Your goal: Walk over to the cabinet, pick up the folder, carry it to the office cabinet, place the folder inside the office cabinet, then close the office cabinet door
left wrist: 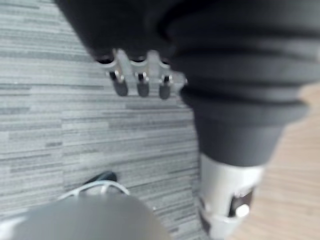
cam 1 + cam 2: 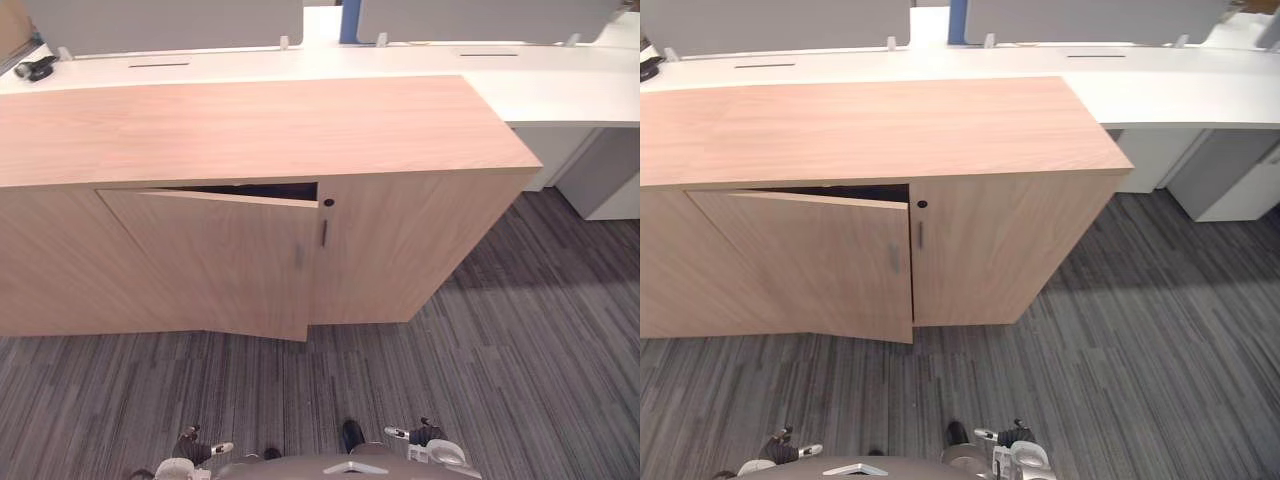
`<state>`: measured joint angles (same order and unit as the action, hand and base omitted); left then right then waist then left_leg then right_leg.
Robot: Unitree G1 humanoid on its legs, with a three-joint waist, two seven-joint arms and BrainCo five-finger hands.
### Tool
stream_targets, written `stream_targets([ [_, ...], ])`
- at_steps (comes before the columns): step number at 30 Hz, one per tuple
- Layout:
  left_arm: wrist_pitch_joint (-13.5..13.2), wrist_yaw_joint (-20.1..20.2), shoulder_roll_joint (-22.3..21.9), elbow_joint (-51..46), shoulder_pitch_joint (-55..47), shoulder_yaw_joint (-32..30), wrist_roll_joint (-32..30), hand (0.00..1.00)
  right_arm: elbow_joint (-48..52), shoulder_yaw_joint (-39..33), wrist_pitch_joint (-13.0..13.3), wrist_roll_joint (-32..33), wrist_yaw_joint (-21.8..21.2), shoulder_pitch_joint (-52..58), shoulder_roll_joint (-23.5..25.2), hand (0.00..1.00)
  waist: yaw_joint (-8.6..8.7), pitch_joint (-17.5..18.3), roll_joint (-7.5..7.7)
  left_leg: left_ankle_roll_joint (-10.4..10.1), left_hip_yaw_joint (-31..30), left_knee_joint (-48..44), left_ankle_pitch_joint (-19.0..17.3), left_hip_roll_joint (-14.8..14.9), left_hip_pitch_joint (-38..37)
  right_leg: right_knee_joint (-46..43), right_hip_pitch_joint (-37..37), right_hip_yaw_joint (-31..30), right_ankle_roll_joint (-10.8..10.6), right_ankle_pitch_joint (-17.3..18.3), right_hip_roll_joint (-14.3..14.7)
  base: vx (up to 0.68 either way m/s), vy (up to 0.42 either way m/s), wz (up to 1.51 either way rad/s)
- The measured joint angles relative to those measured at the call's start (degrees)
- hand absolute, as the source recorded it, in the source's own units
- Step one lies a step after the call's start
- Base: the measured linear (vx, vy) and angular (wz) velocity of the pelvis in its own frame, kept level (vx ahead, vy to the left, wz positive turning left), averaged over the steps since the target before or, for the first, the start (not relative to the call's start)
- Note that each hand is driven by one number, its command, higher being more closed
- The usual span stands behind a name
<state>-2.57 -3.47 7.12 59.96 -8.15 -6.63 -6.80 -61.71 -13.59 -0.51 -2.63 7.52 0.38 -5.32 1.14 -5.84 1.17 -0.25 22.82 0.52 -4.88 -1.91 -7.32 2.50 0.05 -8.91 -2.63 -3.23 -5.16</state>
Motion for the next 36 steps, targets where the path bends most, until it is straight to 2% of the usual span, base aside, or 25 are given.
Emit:
stream_targets([
  [4, 0.06, 0.0, -0.1, 0.43, -0.29, -0.12, -0.02, 0.0, -0.01, -0.24, -0.21, -0.02, 0.0, 1.05, -0.02, 0.0, -0.23, 0.93, -0.02, -0.04, -1.1, -0.02, -0.03, 0.71, -1.16, 1.33, 2.31, 1.92, -1.11, -0.95, 0.41, 0.04, -0.065, 0.08],
  [12, 0.09, 0.01, -0.6, 0.57, -0.52, -0.78, 0.01, 0.0, -0.04, -0.1, -0.5, -0.01, -0.02, 1.08, 0.13, 0.0, -1.25, 2.06, -0.24, 0.55, -2.54, 0.14, 0.35, 1.35, -1.78, 2.1, 3.58, 3.91, -1.39, -1.12, 1.0, 0.02, -0.052, 0.06],
  [17, 0.18, 0.01, -0.42, 1.64, -0.83, -1.27, 1.05, 0.0, -0.25, -0.08, -0.51, -0.01, -0.01, 1.67, 0.15, 0.0, -1.33, 3.09, 0.32, 0.79, -2.94, 0.18, 0.54, 1.17, -1.92, 2.13, 3.9, 4.87, -1.49, -1.09, 0.7, -0.04, -0.038, 0.04],
  [36, 0.25, 0.01, -0.47, 1.87, -1.83, -2.27, 2.83, 0.0, -0.98, -0.13, -0.7, 0.0, -0.02, 2.29, 0.16, 0.0, -1.55, 4.55, 0.68, 1.59, -4.29, 3.25, 2.39, -0.56, -2.82, 2.47, 3.94, 6.35, -2.65, -1.09, -0.68, -0.03, -0.011, 0.03],
])
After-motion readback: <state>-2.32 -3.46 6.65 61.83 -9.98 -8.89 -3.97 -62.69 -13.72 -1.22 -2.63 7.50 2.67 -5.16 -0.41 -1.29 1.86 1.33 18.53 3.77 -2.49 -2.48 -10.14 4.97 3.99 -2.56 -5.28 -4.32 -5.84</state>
